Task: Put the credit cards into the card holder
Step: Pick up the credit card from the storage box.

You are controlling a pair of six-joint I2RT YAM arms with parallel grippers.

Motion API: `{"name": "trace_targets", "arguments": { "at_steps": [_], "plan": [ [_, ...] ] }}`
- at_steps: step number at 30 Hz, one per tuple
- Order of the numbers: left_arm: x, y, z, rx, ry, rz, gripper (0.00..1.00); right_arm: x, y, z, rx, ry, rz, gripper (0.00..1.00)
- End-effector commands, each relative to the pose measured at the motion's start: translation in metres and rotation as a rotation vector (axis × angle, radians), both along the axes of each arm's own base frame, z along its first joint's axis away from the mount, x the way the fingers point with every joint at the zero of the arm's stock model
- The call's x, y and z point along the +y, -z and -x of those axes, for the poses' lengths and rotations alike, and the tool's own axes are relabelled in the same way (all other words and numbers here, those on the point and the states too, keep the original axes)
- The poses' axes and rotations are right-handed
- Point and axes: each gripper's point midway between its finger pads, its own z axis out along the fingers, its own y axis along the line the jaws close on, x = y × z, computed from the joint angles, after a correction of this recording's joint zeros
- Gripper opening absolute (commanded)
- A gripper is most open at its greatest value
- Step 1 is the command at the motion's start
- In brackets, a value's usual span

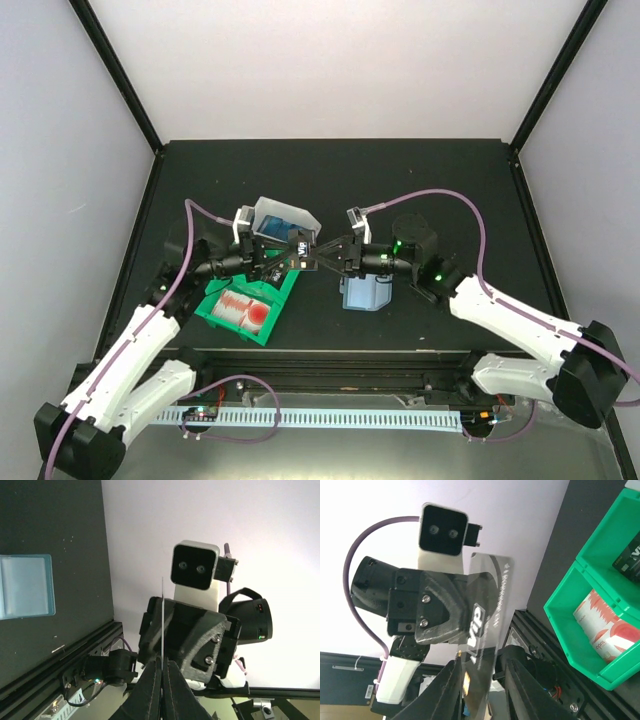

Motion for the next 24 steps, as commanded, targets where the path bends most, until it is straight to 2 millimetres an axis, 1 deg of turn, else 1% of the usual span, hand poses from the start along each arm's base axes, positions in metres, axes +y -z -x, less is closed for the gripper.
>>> {"name": "trace_targets", "arguments": {
  "at_steps": [1, 3, 5, 7, 9, 10, 12, 14, 15, 18, 21, 24],
  "plan": [
    [0.001, -0.013, 0.007, -0.063, 0.019, 0.024, 0.02, 0.005, -0.006, -0.002, -0.031, -0.022, 0.002, 0.24],
    [0.000, -0.012, 0.007, -0.073, 0.024, 0.018, 0.04, 0.005, -0.005, -0.003, -0.039, -0.018, 0.000, 0.18],
    [-0.002, -0.007, 0.007, -0.077, 0.030, 0.005, 0.08, 0.004, -0.008, -0.005, -0.066, -0.002, -0.017, 0.12],
    [-0.003, 0.001, 0.005, -0.078, 0.023, -0.026, 0.10, 0.003, -0.012, -0.006, -0.098, 0.004, -0.026, 0.02],
    [-0.003, 0.011, 0.003, -0.077, 0.019, -0.061, 0.14, 0.001, -0.010, -0.008, -0.119, 0.022, -0.017, 0.01],
    [-0.004, 0.016, 0.002, -0.072, 0.020, -0.073, 0.17, -0.001, -0.008, -0.008, -0.128, 0.032, -0.009, 0.01],
    [-0.003, 0.027, -0.001, -0.074, 0.010, -0.102, 0.32, -0.009, 0.001, -0.012, -0.144, 0.067, 0.031, 0.01],
    [-0.002, 0.039, -0.006, -0.073, -0.006, -0.145, 0.47, -0.022, 0.017, -0.020, -0.148, 0.124, 0.088, 0.01],
    [-0.002, 0.044, -0.009, -0.083, -0.013, -0.171, 0.52, -0.029, 0.024, -0.024, -0.150, 0.153, 0.116, 0.01],
    [-0.002, 0.060, -0.016, -0.111, -0.027, -0.268, 0.62, -0.055, 0.056, -0.037, -0.144, 0.256, 0.252, 0.01],
    [-0.015, 0.069, -0.018, -0.162, -0.001, -0.313, 0.66, -0.082, 0.097, -0.042, -0.120, 0.332, 0.405, 0.01],
    [-0.037, 0.073, -0.018, -0.222, 0.042, -0.333, 0.67, -0.104, 0.131, -0.041, -0.070, 0.373, 0.493, 0.01]
  ]
}}
